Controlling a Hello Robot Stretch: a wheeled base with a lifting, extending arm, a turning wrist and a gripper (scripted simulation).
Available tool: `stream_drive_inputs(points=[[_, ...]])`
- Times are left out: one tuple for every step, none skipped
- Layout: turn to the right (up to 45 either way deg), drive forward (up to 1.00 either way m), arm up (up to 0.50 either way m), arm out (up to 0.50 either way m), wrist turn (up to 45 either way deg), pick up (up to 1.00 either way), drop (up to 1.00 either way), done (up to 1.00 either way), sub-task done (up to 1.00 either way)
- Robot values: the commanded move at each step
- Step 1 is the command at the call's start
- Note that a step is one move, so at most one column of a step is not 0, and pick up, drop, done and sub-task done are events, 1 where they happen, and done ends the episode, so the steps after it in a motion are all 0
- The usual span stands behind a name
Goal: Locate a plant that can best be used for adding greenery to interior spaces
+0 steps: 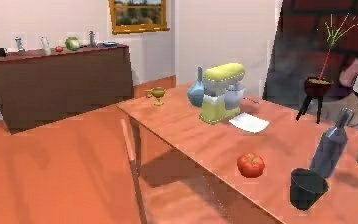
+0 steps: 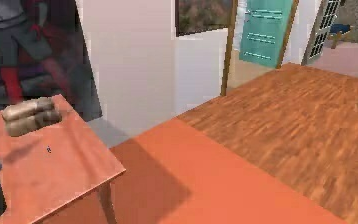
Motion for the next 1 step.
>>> stream_drive_inputs(points=[[33.0, 0.0, 0.0, 0.0, 0.0, 0.0, 0.0, 0.0, 0.0]])
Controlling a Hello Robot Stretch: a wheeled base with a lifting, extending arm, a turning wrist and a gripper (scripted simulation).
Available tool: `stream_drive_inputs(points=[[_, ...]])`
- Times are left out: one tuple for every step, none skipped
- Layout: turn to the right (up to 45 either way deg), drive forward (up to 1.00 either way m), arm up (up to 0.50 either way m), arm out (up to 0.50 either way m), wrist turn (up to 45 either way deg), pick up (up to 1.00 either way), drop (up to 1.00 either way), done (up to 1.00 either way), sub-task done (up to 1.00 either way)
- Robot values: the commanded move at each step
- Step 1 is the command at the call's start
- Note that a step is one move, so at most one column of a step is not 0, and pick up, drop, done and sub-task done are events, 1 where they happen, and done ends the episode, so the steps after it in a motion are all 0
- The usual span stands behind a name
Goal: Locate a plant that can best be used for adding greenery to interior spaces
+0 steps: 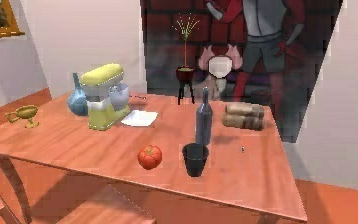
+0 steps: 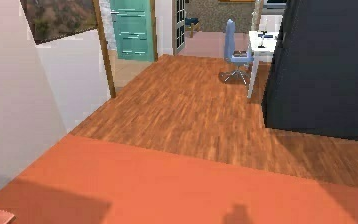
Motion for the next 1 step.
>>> stream_drive_inputs(points=[[0.0, 0.0, 0.0, 0.0, 0.0, 0.0, 0.0, 1.0, 0.0]])
